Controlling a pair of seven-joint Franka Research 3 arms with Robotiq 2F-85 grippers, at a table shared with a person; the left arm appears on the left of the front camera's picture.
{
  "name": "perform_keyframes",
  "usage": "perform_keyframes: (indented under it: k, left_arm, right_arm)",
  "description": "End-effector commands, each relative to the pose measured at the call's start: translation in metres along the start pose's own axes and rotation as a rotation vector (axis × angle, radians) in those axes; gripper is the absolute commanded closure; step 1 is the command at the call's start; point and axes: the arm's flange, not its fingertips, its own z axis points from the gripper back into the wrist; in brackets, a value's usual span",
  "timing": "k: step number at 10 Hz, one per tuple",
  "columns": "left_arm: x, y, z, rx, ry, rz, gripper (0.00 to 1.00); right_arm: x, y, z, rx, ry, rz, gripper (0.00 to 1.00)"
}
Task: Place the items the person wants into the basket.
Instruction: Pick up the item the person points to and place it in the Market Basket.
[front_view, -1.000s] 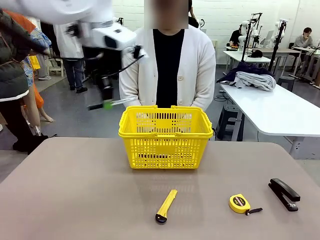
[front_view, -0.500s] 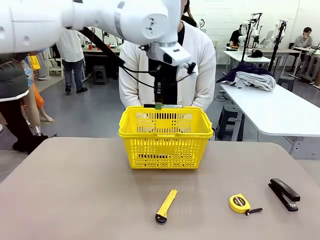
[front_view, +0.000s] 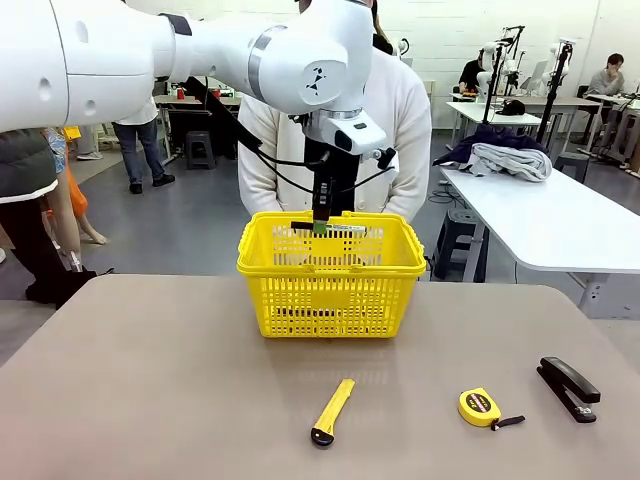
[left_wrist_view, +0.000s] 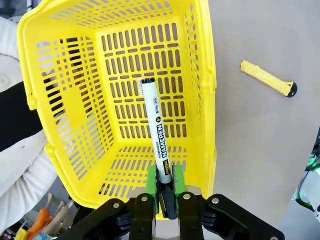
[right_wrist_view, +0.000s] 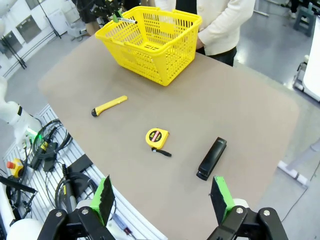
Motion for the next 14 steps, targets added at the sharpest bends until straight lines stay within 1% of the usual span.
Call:
perform_keyframes:
  k: [1, 6, 7, 8, 9, 10, 12, 14]
  left_arm:
    - [0.003, -0.002, 0.003, -0.001, -0.008, -0.004, 0.85]
    - [0.002, -0.002, 0.000, -0.001, -0.002, -0.004, 0.85]
    - [-0.008, 0.024, -0.018, -0.138, -0.110, -0.020, 0.85]
    - [-0.014, 0.040, -0.034, -0.213, -0.169, -0.040, 0.85]
    - [-0.016, 0.052, -0.045, -0.215, -0.177, -0.053, 0.85]
    - [-0.018, 0.061, -0.054, -0.242, -0.190, -0.055, 0.85]
    - [-0.017, 0.071, -0.074, -0.271, -0.175, -0.047, 0.85]
    - [-0.006, 0.073, -0.095, -0.303, -0.128, -0.043, 0.85]
  right_arm:
    - [0.001, -0.001, -0.003, 0.014, -0.021, 0.010, 0.00]
    - [0.001, -0.001, -0.003, 0.014, -0.021, 0.010, 0.00]
    - [0.001, -0.001, -0.003, 0.014, -0.021, 0.010, 0.00]
    - [0.001, -0.001, -0.003, 0.014, -0.021, 0.010, 0.00]
    - [0.001, -0.001, -0.003, 0.014, -0.021, 0.010, 0.00]
    - [0.001, -0.001, -0.003, 0.014, -0.021, 0.010, 0.00]
    - [0.001, -0.001, -0.003, 0.014, -0.021, 0.010, 0.00]
    - [0.001, -0.001, -0.003, 0.014, -0.021, 0.010, 0.00]
